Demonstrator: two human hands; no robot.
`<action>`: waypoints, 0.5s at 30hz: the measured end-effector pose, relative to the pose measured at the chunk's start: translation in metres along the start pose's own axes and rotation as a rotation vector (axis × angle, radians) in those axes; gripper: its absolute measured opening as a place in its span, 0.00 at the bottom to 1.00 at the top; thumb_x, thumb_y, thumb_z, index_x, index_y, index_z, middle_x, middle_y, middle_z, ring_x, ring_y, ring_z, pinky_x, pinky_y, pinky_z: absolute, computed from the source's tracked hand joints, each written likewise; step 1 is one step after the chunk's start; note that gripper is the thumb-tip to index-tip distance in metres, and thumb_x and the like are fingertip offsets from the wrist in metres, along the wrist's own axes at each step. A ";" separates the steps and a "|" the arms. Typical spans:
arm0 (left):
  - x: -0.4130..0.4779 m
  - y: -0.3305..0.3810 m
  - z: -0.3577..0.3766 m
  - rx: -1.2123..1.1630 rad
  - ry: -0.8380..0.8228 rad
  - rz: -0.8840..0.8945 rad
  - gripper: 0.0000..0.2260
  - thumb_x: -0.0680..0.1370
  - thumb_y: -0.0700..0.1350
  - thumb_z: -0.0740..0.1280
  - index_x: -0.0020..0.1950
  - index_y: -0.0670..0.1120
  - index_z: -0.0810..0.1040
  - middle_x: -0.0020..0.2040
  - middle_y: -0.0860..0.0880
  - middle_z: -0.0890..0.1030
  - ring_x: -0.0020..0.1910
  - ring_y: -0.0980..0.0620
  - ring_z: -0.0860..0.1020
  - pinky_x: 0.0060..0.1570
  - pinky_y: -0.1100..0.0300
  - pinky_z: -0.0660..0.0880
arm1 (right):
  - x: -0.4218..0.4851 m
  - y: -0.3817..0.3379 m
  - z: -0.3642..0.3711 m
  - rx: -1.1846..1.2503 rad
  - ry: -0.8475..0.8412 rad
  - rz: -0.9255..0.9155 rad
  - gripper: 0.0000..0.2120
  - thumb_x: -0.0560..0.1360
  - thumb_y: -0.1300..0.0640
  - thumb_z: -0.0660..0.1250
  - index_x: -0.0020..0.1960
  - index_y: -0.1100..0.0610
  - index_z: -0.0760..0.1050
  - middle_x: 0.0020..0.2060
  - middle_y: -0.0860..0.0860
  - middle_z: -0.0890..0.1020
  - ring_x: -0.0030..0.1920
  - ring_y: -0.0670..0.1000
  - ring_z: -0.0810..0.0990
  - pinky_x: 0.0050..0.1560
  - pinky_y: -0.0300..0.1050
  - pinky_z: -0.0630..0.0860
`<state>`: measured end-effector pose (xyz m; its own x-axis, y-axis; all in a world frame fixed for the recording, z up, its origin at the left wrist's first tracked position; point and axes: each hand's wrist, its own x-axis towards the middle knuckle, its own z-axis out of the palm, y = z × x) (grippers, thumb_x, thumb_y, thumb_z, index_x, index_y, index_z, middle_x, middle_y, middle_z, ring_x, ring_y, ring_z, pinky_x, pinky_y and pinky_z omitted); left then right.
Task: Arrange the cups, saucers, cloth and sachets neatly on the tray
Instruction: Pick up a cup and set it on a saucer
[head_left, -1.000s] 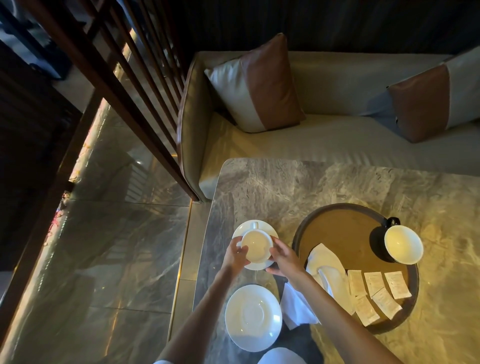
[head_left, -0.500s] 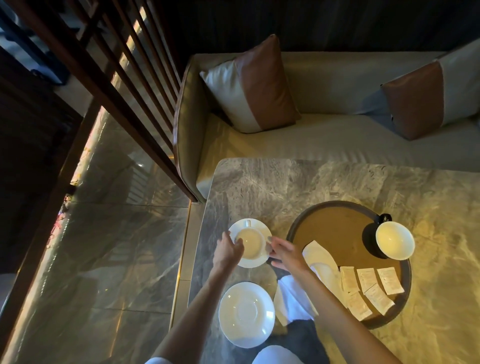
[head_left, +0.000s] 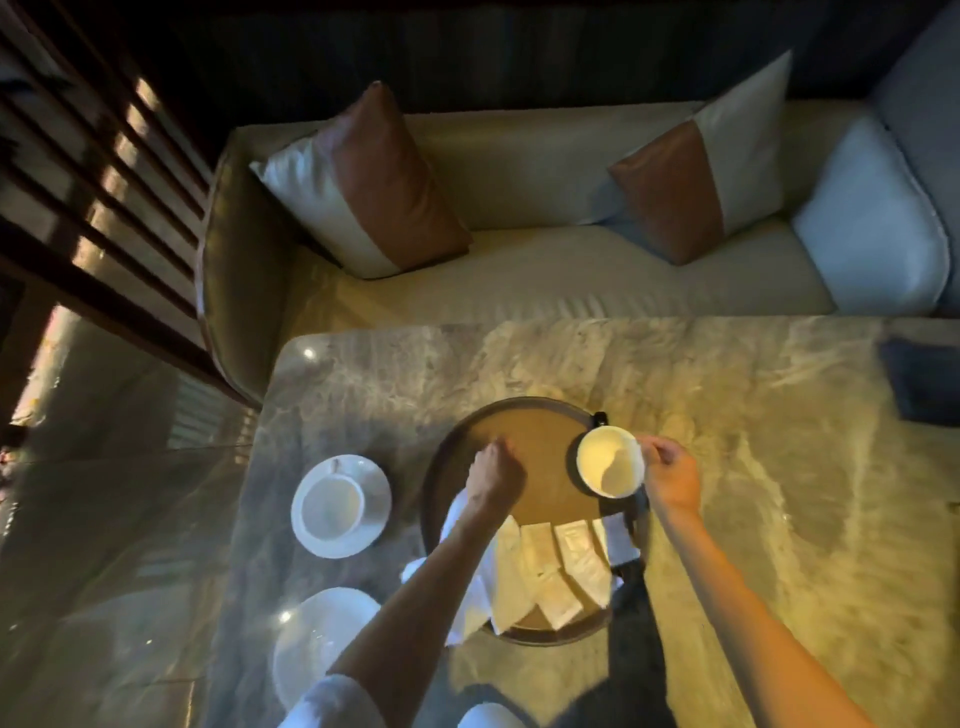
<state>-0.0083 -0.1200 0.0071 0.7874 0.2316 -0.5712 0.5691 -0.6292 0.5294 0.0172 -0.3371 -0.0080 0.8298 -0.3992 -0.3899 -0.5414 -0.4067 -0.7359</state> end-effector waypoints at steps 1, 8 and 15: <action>0.004 0.010 0.014 -0.016 -0.034 -0.015 0.13 0.78 0.42 0.57 0.58 0.40 0.75 0.58 0.36 0.80 0.58 0.33 0.76 0.55 0.48 0.73 | 0.011 0.005 -0.004 -0.038 -0.044 0.014 0.11 0.79 0.62 0.65 0.57 0.68 0.80 0.53 0.65 0.83 0.56 0.64 0.81 0.58 0.56 0.75; 0.022 0.041 0.078 -0.179 -0.171 0.010 0.16 0.80 0.45 0.59 0.67 0.41 0.72 0.63 0.41 0.77 0.62 0.38 0.76 0.56 0.48 0.75 | 0.044 0.029 -0.005 0.011 -0.306 0.176 0.13 0.78 0.65 0.65 0.62 0.66 0.77 0.53 0.57 0.80 0.55 0.57 0.77 0.52 0.50 0.74; 0.020 0.050 0.096 -0.577 -0.237 -0.150 0.20 0.79 0.37 0.59 0.71 0.48 0.68 0.62 0.41 0.74 0.56 0.43 0.77 0.43 0.47 0.83 | 0.037 0.027 -0.015 0.326 -0.448 0.426 0.16 0.82 0.62 0.60 0.68 0.54 0.73 0.59 0.57 0.78 0.61 0.61 0.78 0.55 0.58 0.80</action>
<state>0.0127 -0.2183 -0.0382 0.6529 0.0744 -0.7538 0.7572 -0.0871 0.6473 0.0313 -0.3751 -0.0337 0.5683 -0.0630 -0.8204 -0.8218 0.0055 -0.5697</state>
